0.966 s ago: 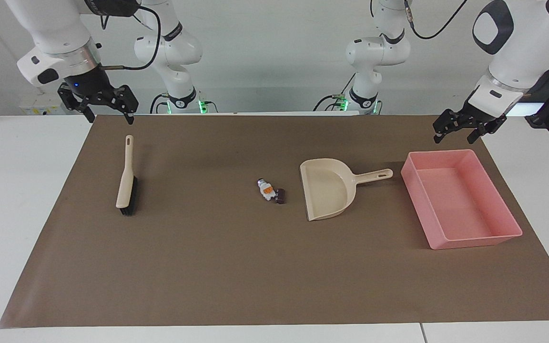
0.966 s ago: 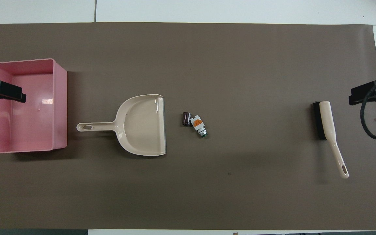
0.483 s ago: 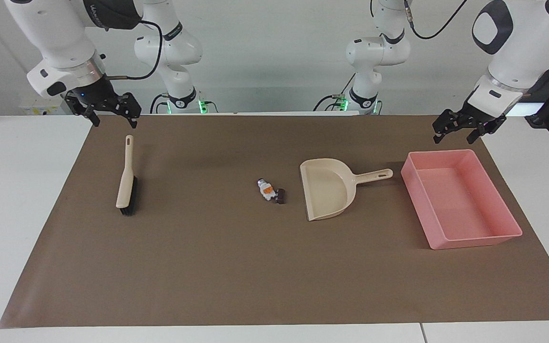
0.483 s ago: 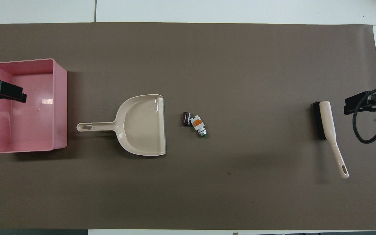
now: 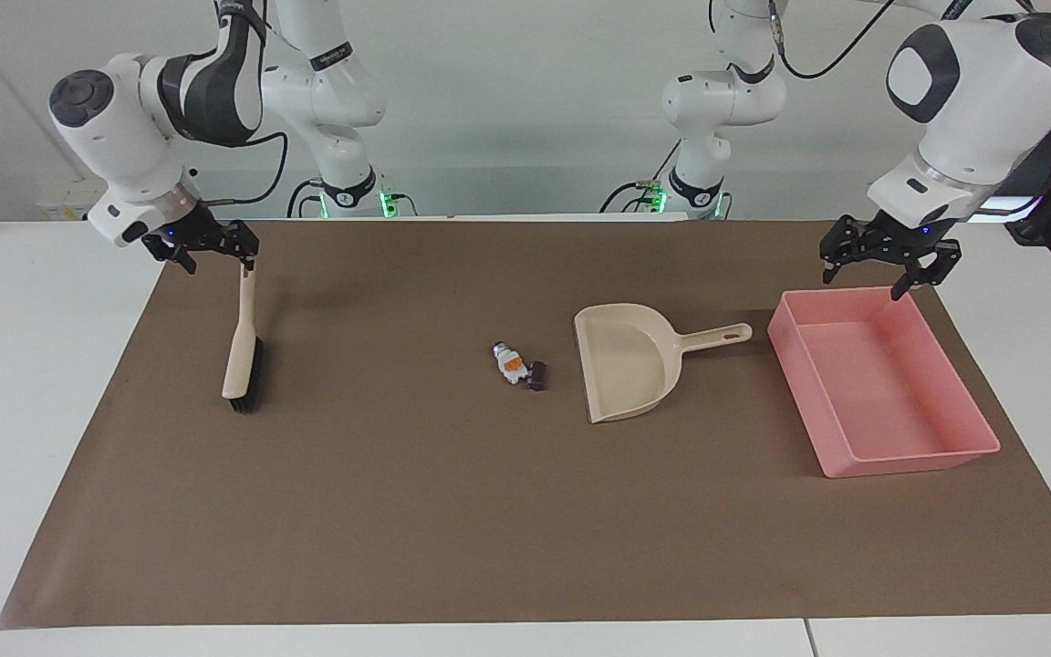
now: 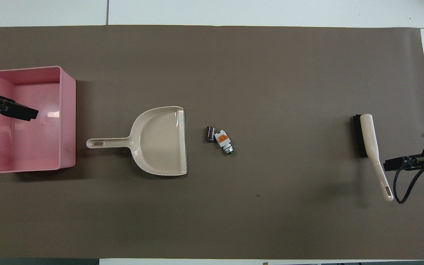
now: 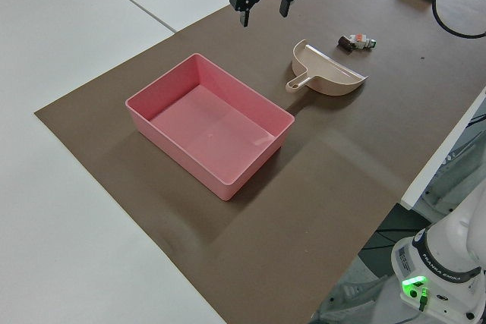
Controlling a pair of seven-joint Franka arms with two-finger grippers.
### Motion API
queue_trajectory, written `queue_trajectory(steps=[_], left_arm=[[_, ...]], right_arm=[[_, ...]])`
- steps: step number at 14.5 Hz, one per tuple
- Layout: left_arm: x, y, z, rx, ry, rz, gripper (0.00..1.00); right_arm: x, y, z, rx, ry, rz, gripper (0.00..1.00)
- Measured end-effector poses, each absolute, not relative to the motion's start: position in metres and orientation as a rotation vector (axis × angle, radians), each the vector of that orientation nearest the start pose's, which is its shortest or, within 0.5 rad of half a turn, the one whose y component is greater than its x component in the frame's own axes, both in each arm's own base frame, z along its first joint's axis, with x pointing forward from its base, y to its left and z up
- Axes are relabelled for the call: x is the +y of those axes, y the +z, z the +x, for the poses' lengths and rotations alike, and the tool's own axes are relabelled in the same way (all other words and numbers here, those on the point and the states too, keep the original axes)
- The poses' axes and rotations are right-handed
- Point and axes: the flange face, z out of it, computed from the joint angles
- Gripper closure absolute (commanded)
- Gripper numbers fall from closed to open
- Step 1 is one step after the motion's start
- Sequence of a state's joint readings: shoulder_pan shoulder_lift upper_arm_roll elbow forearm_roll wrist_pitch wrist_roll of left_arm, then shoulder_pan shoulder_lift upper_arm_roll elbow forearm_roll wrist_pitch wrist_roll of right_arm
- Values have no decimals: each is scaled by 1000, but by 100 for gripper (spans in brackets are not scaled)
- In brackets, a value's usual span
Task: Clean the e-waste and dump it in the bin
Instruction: 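Grasp the dustpan handle with the left gripper while the right gripper grasps the brush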
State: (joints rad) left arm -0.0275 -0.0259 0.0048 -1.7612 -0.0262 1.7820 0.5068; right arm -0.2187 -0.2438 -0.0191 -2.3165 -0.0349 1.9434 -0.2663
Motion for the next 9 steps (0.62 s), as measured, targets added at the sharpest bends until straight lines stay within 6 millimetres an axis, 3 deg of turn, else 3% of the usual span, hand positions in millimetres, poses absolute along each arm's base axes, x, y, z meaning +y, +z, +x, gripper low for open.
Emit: queue_trajectory(steps=[4, 9], left_arm=[[-29, 546, 553, 1239, -120, -2883, 2], [-70, 509, 544, 1730, -81, -2623, 2]], right_arm=[[-115, 354, 420, -46, 158, -3134, 2], [-114, 332, 410, -43, 187, -3126, 7]])
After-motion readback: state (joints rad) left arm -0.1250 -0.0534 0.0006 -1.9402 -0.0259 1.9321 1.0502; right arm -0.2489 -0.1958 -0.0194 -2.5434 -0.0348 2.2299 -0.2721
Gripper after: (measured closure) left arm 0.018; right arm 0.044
